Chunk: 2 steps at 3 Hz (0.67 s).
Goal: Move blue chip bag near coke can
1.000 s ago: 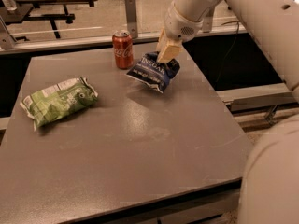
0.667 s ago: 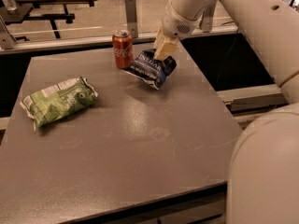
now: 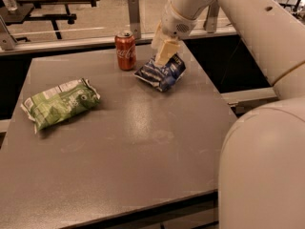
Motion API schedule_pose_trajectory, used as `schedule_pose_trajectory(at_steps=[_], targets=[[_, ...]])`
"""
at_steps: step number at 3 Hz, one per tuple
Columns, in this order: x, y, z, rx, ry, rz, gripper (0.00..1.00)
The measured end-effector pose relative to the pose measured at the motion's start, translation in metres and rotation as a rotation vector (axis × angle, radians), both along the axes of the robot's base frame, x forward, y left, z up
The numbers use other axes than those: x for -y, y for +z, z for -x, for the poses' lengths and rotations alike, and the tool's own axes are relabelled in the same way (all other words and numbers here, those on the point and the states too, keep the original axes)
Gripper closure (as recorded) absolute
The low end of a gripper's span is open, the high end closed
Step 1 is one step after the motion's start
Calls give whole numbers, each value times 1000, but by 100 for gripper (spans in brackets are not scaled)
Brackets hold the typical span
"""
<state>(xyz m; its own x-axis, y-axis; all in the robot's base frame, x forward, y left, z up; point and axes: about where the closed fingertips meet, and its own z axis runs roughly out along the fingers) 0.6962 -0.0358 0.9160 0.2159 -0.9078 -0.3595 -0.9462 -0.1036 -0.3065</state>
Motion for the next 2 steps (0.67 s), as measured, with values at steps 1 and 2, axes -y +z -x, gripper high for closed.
schedule_pose_trajectory(at_steps=[1, 2], targets=[[-2, -2, -1, -1, 1, -1, 0], [-2, -2, -1, -1, 1, -1, 0]])
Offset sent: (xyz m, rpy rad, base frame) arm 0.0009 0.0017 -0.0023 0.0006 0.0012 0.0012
